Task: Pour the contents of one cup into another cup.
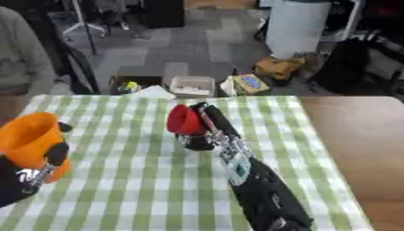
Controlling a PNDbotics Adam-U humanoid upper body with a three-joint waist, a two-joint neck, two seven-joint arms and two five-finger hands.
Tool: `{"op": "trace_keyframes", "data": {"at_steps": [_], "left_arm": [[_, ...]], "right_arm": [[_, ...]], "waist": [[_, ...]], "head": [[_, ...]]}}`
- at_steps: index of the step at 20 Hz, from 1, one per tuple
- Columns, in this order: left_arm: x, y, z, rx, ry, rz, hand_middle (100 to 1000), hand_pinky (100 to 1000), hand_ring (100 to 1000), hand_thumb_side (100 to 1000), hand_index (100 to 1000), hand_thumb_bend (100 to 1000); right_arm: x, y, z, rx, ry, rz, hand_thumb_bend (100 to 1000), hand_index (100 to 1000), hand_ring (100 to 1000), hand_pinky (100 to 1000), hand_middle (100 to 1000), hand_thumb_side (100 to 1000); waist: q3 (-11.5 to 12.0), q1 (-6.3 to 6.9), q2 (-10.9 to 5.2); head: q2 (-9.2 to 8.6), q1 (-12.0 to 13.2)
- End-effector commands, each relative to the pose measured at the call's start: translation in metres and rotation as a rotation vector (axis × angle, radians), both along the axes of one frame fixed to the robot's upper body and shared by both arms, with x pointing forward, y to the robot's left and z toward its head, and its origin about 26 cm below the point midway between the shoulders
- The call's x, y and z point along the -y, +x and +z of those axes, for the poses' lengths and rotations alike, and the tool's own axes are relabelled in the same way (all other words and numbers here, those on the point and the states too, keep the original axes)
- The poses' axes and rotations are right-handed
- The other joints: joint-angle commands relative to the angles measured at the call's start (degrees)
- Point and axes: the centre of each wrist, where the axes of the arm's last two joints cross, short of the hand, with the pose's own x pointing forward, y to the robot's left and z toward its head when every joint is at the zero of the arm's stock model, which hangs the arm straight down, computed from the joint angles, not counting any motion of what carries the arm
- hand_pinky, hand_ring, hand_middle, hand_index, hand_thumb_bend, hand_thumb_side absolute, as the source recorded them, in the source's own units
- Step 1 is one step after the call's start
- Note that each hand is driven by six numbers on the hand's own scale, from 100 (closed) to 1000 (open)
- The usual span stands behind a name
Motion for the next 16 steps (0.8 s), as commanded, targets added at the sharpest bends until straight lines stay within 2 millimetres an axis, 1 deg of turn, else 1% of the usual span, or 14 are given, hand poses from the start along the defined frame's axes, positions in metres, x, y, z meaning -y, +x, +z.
{"op": "trace_keyframes", "data": {"at_steps": [1, 3, 6, 12, 16], "left_arm": [[-0.002, -0.003, 0.005, 0.015, 0.047, -0.02, 425, 465, 416, 513, 687, 100], [0.0, -0.002, 0.004, 0.015, 0.068, -0.032, 425, 466, 416, 512, 687, 100], [0.001, -0.001, 0.002, 0.011, 0.091, -0.042, 425, 466, 416, 511, 687, 100], [0.001, 0.001, -0.002, 0.004, 0.109, -0.046, 425, 466, 417, 511, 688, 100], [0.001, 0.001, -0.002, 0.005, 0.109, -0.045, 425, 466, 417, 512, 688, 100]], "right_arm": [[0.012, 0.008, 0.052, 0.148, -0.021, -0.016, 100, 556, 495, 797, 116, 100], [0.008, 0.01, 0.085, 0.223, -0.039, -0.002, 100, 559, 500, 799, 119, 100], [0.0, 0.008, 0.112, 0.29, -0.064, 0.037, 100, 562, 506, 803, 123, 100], [-0.016, -0.001, 0.142, 0.388, -0.081, 0.128, 100, 565, 516, 810, 130, 100], [-0.025, -0.008, 0.157, 0.442, -0.079, 0.181, 100, 565, 519, 810, 133, 100]], "waist": [[-0.24, -0.62, -1.52], [-0.6, -1.18, -1.42], [-1.07, -1.75, -1.39], [-1.66, -2.37, -1.38], [-1.72, -2.51, -1.39]], "head": [[-1.06, 0.36], [-1.54, 0.67], [-1.99, 0.94], [-2.49, 1.41], [-2.63, 1.43]]}}
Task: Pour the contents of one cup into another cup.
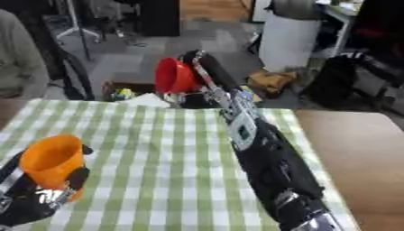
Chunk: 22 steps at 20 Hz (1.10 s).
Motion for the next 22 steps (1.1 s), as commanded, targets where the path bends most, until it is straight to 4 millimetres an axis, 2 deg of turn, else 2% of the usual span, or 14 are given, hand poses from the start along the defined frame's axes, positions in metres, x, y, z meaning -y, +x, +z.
{"op": "trace_keyframes", "data": {"at_steps": [1, 12, 22], "left_arm": [[-0.003, 0.001, 0.008, 0.027, 0.019, 0.0, 425, 467, 417, 511, 688, 100], [-0.002, 0.002, 0.009, 0.026, 0.022, -0.006, 426, 468, 418, 510, 688, 100], [0.005, 0.002, 0.012, 0.026, 0.021, -0.038, 426, 469, 418, 511, 689, 100]], "right_arm": [[-0.004, -0.008, 0.033, 0.095, 0.003, 0.045, 100, 565, 520, 811, 134, 100], [-0.034, -0.029, 0.051, 0.152, -0.062, 0.197, 100, 567, 531, 819, 134, 100], [-0.068, -0.047, 0.052, 0.189, -0.148, 0.309, 100, 570, 541, 825, 135, 100]], "waist": [[-0.05, 0.12, -1.14], [-0.22, -0.23, -1.14], [0.17, -0.25, -1.2]], "head": [[-0.66, 0.08], [-0.74, -0.07], [-0.85, -0.4]]}}
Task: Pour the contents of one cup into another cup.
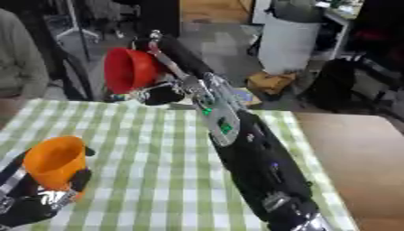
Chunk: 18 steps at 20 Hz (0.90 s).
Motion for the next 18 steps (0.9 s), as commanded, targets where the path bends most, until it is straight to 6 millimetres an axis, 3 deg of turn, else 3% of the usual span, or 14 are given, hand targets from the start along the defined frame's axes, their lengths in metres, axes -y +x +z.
{"op": "trace_keyframes", "data": {"at_steps": [1, 18], "left_arm": [[0.002, 0.0, 0.01, 0.025, 0.004, -0.017, 426, 469, 418, 511, 689, 100], [0.003, -0.001, 0.012, 0.026, 0.0, -0.023, 427, 470, 419, 508, 689, 100]], "right_arm": [[-0.011, -0.01, 0.016, 0.061, -0.017, 0.04, 100, 570, 541, 826, 135, 100], [-0.031, -0.025, 0.02, 0.153, -0.078, 0.113, 100, 575, 564, 837, 143, 100]], "waist": [[0.13, 0.23, -1.2], [0.11, 0.59, -1.17]], "head": [[-0.84, -0.16], [-0.81, -0.21]]}}
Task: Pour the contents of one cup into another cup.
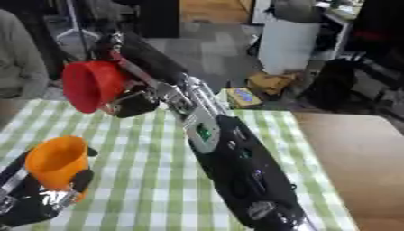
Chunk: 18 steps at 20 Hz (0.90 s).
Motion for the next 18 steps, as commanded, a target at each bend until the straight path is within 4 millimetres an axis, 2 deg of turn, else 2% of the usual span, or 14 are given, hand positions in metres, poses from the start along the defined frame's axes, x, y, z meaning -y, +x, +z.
{"op": "trace_keyframes", "data": {"at_steps": [1, 15, 18], "left_arm": [[0.001, -0.001, 0.011, 0.031, -0.002, -0.012, 427, 470, 419, 508, 689, 100], [0.003, -0.001, 0.012, 0.031, -0.001, -0.02, 427, 470, 419, 506, 690, 100], [0.003, -0.001, 0.012, 0.03, -0.001, -0.02, 427, 470, 419, 505, 690, 100]], "right_arm": [[-0.004, -0.006, 0.013, 0.061, -0.009, 0.009, 100, 575, 565, 837, 144, 100], [-0.014, -0.013, 0.016, 0.218, -0.09, 0.001, 100, 586, 612, 858, 171, 100], [-0.014, -0.015, 0.019, 0.262, -0.1, -0.002, 100, 587, 623, 862, 203, 100]], "waist": [[-0.02, 0.4, -1.16], [-0.04, 0.49, -1.2], [-0.1, 0.52, -1.2]], "head": [[-0.78, -0.14], [-0.83, -0.14], [-0.86, -0.11]]}}
